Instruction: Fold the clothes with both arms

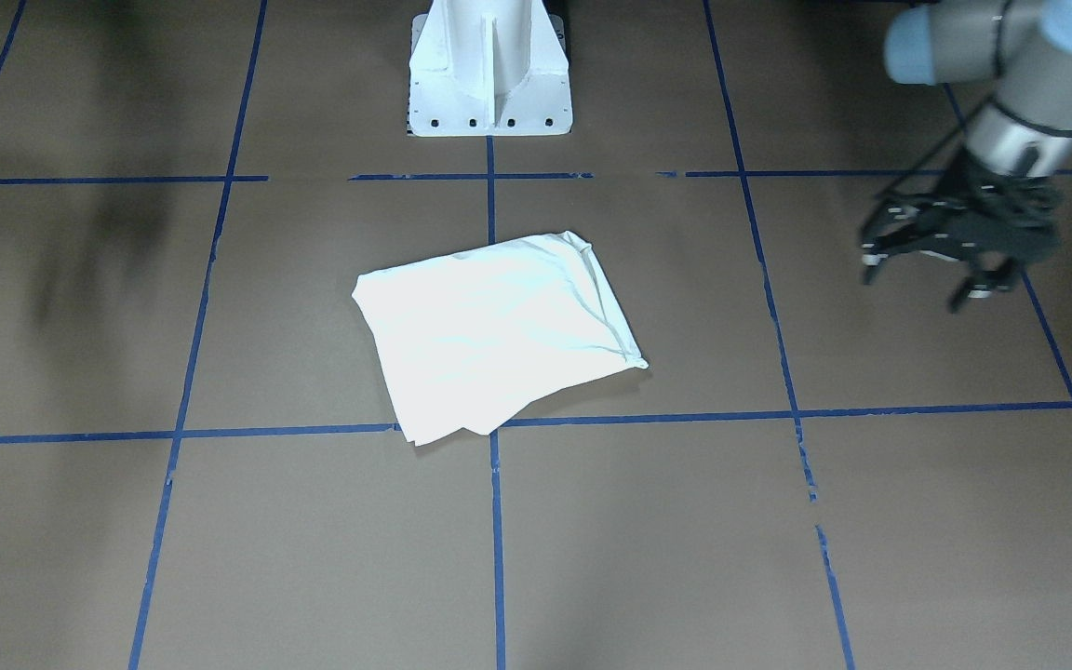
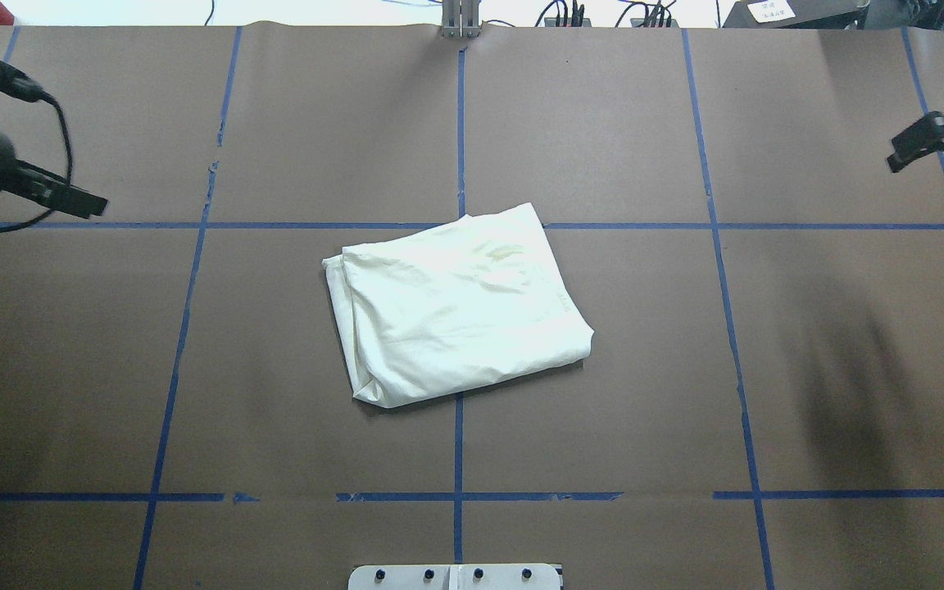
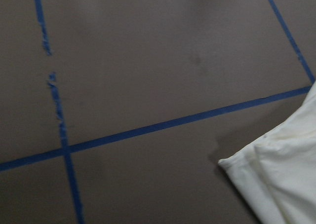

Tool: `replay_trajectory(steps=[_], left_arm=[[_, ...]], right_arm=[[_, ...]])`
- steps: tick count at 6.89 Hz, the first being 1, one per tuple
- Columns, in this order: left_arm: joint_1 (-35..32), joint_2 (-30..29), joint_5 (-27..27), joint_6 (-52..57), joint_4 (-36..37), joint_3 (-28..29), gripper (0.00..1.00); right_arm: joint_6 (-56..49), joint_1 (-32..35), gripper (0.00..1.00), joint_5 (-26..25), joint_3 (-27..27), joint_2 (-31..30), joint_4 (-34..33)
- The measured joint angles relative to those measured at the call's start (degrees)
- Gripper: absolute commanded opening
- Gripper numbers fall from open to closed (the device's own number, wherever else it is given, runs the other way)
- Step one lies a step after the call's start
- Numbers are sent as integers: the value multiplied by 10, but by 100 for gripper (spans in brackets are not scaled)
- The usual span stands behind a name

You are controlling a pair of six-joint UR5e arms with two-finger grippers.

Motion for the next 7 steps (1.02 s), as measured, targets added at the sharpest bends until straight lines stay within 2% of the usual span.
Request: replay_trajectory(steps=[1,3,5,7], left_arm=[[-71,21,-30,85,3,23,100],[-177,38,-104,144,1,112,100],[-226,45,-128,189,8,175,100],[-273,26,-133,251,99,199,100]], right_arm=[[-65,55,100,25,-25,-26,0],[-134,126,100,46,-76,-78,6],[-144,160,100,48,-77,-123,8],[-146,165,100,43,-68,-127,6]])
